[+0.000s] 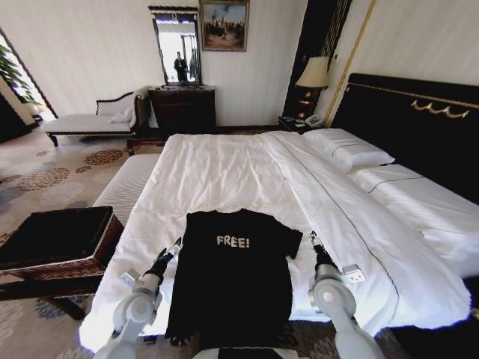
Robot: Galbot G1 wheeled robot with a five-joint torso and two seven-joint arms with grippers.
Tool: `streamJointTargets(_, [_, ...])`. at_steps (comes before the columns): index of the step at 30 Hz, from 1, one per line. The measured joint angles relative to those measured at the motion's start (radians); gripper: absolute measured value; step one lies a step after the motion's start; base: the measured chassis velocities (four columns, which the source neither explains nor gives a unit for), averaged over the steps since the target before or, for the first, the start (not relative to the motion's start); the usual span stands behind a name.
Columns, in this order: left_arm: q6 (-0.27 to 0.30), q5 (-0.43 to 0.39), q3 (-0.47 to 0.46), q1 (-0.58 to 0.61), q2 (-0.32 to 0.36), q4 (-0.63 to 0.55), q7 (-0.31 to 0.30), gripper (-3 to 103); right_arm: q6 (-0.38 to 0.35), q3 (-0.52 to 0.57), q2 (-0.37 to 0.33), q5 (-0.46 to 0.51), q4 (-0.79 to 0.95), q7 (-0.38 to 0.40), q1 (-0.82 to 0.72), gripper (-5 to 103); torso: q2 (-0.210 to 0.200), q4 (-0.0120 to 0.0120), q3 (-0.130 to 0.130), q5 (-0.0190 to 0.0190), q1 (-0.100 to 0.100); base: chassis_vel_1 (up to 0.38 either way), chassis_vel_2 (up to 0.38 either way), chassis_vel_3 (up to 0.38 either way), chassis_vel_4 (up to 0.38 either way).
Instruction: Fold the clothes on the bed and place them into the basket.
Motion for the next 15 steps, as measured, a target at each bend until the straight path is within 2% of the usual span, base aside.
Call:
streamJointTargets(4, [0.023,-0.058,0.007,-0.041,-0.020,0.053,-0.017,100,-0.003,-0.013,0.002,-0.013,-0.008,0.003,0.002,100,0.000,0.0001,0.000,0.0000,0.000,0.000,0.000,0.000,0.000])
streamJointTargets(10, [0.027,-0.072,0.011,-0.070,-0.030,0.086,-0.019,100,-0.006,-0.024,0.006,-0.022,-0.017,0.009,0.002,100,0.000,0.0001,0.000,0.0001,0.000,0.000,0.000,0.000,0.000])
streamJointTargets(11, [0.028,-0.074,0.013,-0.074,-0.030,0.089,-0.019,102,-0.006,-0.025,0.007,-0.022,-0.019,0.010,0.002,100,0.000,0.0001,0.000,0.0001,0.000,0.000,0.000,0.000,0.000])
streamJointTargets(15, [0.031,-0.092,0.019,-0.096,-0.032,0.098,-0.019,99,-0.008,-0.030,0.016,-0.028,-0.025,0.014,0.004,100,0.000,0.0001,0.000,0.0001,0.000,0.000,0.000,0.000,0.000])
